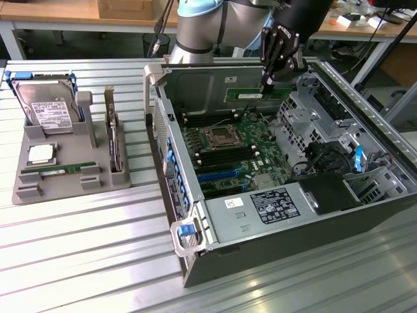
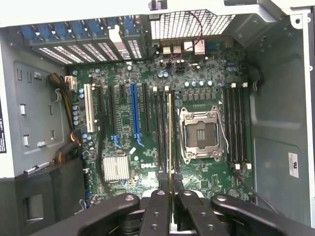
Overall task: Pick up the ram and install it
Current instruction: 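Insert the ram into the slot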
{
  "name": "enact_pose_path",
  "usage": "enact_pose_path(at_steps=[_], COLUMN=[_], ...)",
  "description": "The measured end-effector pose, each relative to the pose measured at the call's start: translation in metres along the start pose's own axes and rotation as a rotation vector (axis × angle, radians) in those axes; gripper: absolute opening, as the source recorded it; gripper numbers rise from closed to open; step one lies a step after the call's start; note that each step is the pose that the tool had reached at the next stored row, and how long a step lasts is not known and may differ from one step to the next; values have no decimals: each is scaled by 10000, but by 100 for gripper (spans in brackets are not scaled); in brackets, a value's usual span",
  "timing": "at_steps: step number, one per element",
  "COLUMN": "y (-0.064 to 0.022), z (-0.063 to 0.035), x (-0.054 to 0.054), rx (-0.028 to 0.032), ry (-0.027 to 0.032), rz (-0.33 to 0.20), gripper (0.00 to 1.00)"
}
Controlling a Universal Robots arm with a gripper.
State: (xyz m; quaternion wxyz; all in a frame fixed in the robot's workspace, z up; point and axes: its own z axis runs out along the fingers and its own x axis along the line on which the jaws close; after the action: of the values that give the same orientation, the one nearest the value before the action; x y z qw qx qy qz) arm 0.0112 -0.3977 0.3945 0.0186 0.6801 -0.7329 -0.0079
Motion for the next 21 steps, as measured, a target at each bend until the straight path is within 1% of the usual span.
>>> enact_pose_path(at_steps=[17, 21], y=[-65, -98], z=[90, 123], x=[-6, -9], rx=[0, 0], ry=[0, 0], rz=[-5, -6], gripper=[13, 13])
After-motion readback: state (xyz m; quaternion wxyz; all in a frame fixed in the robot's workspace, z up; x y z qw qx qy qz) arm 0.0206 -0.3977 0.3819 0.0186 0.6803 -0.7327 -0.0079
